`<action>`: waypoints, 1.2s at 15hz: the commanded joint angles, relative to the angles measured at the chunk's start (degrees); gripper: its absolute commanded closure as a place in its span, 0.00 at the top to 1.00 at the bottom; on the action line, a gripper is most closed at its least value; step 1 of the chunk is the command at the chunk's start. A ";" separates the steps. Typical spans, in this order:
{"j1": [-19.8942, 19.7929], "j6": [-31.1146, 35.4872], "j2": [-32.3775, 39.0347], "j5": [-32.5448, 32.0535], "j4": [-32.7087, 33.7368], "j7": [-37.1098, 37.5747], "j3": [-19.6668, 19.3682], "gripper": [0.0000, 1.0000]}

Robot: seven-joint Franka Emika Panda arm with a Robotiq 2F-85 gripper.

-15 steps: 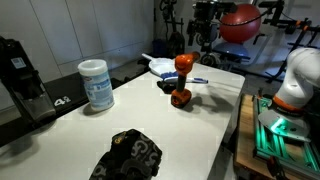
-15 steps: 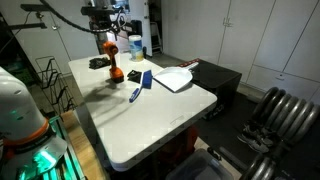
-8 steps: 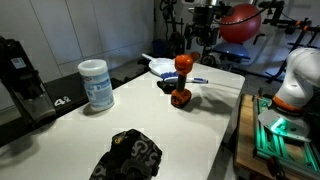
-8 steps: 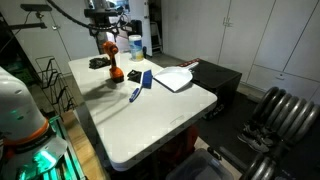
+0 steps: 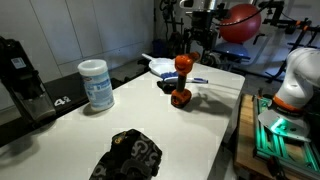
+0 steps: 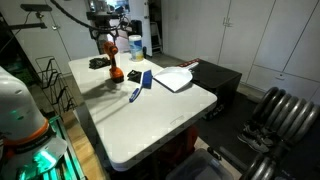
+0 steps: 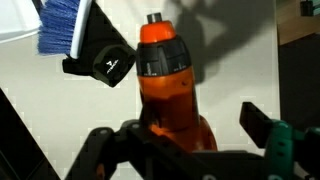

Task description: Rotate the hand drilling machine clockwise and press the trigger switch

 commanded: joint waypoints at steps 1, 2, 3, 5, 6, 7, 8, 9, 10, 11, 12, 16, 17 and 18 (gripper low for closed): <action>-0.33 -0.33 0.14 -0.58 -0.26 -0.28 0.46 0.58; -0.40 -0.29 0.14 -0.49 -0.20 -0.01 0.48 0.49; -0.50 -0.23 0.13 -0.47 -0.21 0.12 0.47 0.42; -0.69 -0.26 0.12 -0.53 -0.19 0.30 0.45 0.27; -0.77 -0.17 0.13 -0.63 -0.23 0.34 0.42 0.20; -0.77 -0.13 0.08 -0.64 -0.20 0.29 0.40 0.17; -0.90 0.56 0.01 -0.87 -0.37 1.06 0.51 0.66; -0.85 0.47 -0.05 -0.88 -0.36 0.99 0.52 0.65; -0.73 0.81 -0.11 -0.51 -0.45 1.11 0.58 0.66; -0.65 1.13 -0.14 -0.57 -0.56 1.23 0.71 0.72; -0.46 1.49 0.06 -0.35 -0.60 1.38 0.93 0.81; -0.35 3.54 1.22 -0.44 -1.10 2.14 1.67 1.00; -0.34 4.13 1.51 -0.43 -1.25 2.32 1.82 1.00; -0.47 4.87 1.84 -1.29 -1.52 2.93 2.15 1.00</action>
